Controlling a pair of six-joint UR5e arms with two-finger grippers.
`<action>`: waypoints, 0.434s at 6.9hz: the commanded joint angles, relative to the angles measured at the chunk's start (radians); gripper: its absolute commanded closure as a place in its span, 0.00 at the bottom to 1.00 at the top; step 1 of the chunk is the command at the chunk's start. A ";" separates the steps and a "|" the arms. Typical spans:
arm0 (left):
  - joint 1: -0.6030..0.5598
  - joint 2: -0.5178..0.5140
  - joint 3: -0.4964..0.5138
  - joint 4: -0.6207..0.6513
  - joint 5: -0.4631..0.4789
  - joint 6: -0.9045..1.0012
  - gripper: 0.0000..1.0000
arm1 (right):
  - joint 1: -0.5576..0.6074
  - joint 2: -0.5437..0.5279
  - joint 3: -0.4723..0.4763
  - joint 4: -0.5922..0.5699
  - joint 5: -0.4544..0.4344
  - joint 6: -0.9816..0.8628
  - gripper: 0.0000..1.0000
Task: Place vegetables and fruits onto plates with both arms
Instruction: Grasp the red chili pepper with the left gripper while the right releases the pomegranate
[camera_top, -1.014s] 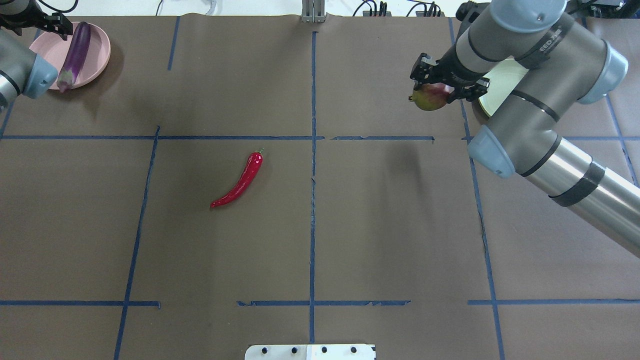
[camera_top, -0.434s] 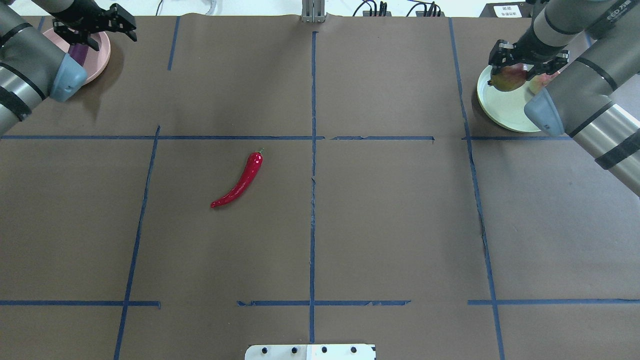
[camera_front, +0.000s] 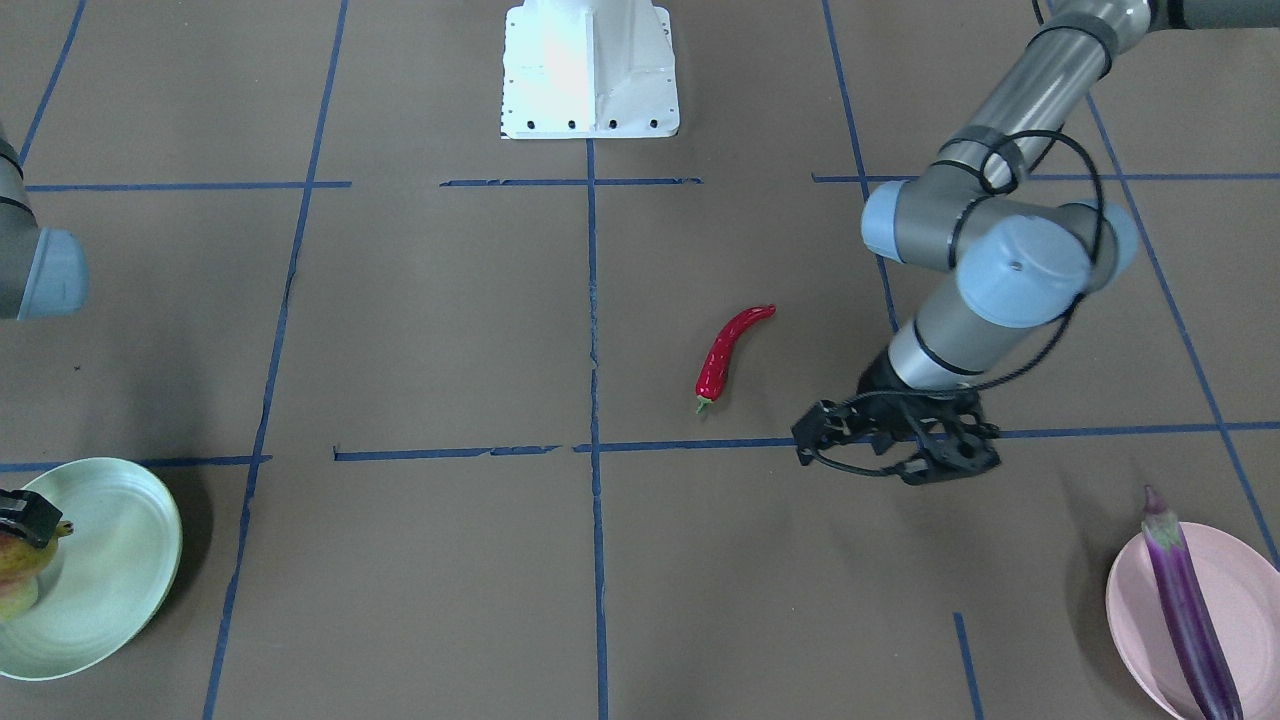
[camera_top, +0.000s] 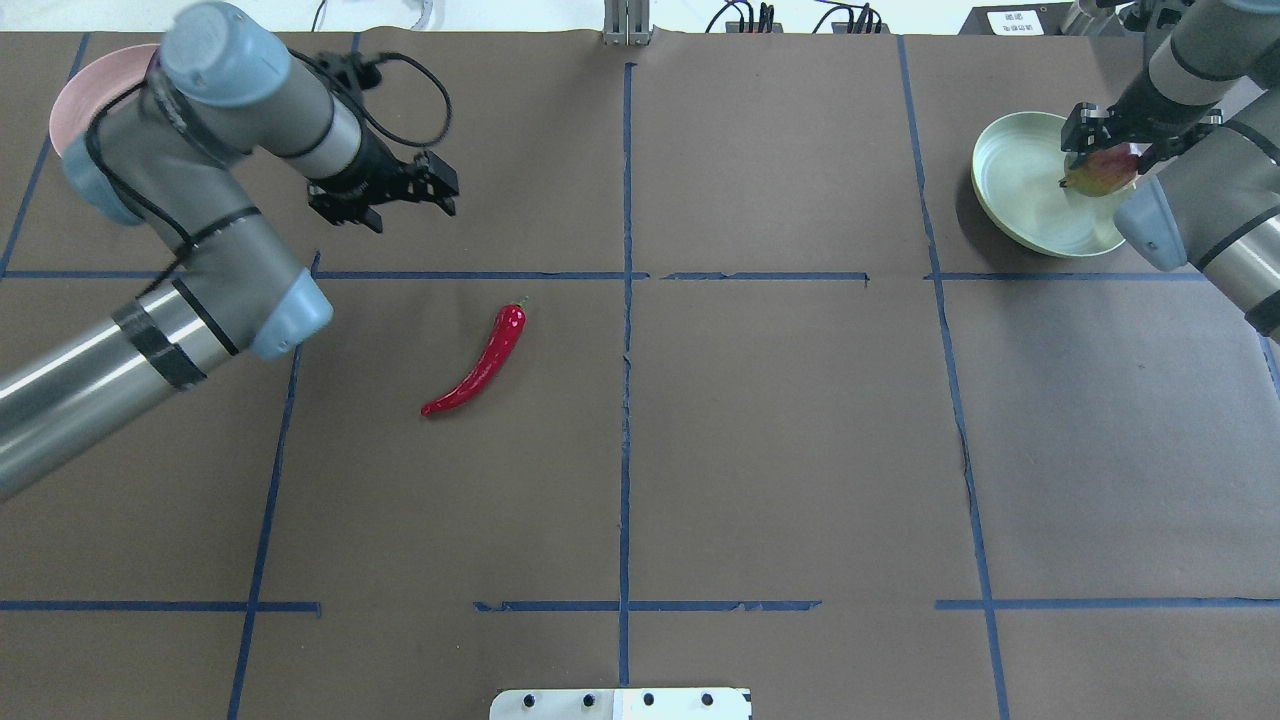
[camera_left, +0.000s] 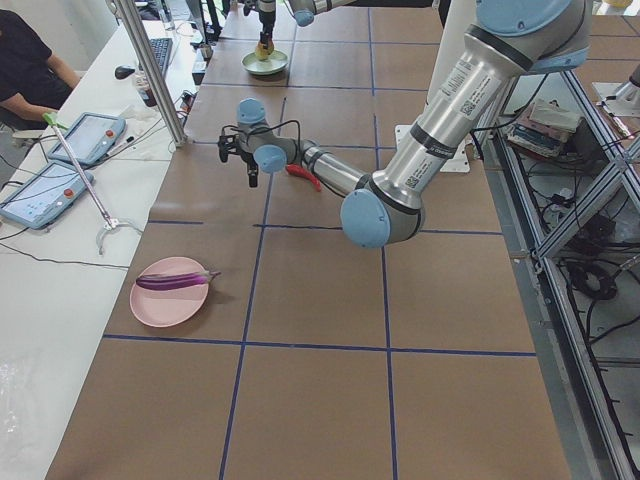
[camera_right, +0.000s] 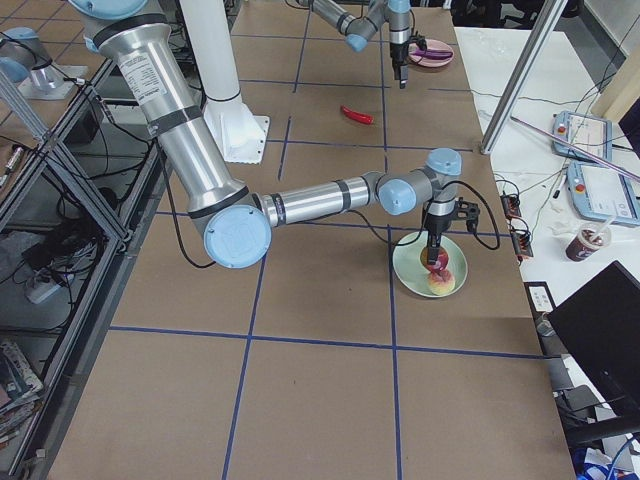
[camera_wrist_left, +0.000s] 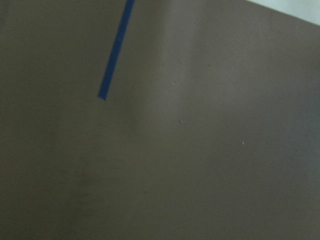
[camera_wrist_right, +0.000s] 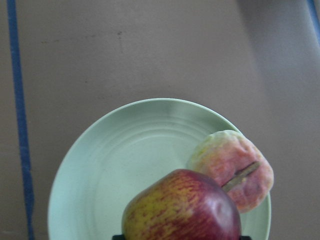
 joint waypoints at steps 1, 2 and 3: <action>0.100 -0.005 -0.050 0.009 0.025 0.198 0.06 | 0.004 -0.051 0.026 0.045 0.006 -0.030 0.00; 0.112 -0.010 -0.056 0.010 0.031 0.244 0.08 | 0.004 -0.058 0.061 0.046 0.029 -0.030 0.00; 0.114 -0.007 -0.055 0.015 0.037 0.323 0.17 | 0.004 -0.058 0.104 0.040 0.058 -0.030 0.00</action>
